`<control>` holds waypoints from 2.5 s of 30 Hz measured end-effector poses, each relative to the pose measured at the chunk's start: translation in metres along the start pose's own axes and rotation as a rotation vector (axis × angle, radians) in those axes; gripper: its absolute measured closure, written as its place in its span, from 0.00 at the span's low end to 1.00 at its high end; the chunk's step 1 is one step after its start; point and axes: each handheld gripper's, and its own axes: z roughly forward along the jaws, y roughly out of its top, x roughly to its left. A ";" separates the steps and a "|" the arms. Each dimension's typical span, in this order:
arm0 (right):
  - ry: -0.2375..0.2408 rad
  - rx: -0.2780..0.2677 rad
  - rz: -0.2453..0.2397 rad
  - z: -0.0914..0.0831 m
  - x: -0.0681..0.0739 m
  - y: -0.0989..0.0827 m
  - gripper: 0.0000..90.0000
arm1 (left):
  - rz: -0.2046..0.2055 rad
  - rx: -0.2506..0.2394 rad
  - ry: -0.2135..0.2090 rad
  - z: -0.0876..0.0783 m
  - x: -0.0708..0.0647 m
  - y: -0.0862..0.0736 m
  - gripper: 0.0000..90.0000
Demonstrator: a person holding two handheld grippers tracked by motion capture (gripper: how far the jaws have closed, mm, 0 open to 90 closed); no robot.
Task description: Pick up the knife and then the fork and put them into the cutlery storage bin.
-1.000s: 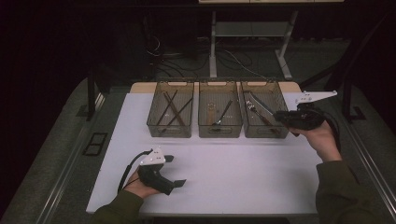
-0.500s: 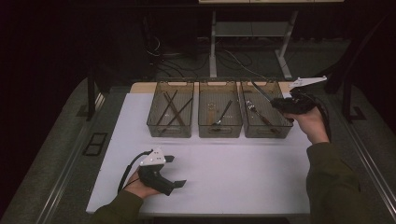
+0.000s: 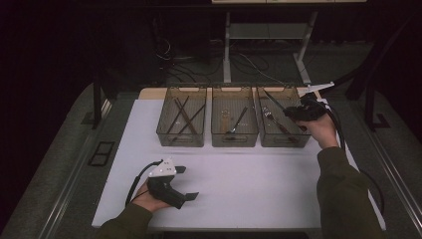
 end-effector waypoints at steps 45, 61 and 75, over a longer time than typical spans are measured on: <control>0.017 -0.069 0.092 -0.013 0.001 -0.027 0.33 | -0.002 0.003 0.003 0.000 0.000 0.000 0.00; 0.054 -0.130 0.028 -0.036 0.038 -0.042 0.23 | -0.007 -0.002 0.003 0.000 0.000 0.001 0.00; 0.110 -0.179 -0.004 -0.049 0.074 -0.073 0.20 | -0.008 -0.010 0.005 -0.002 -0.001 0.001 0.00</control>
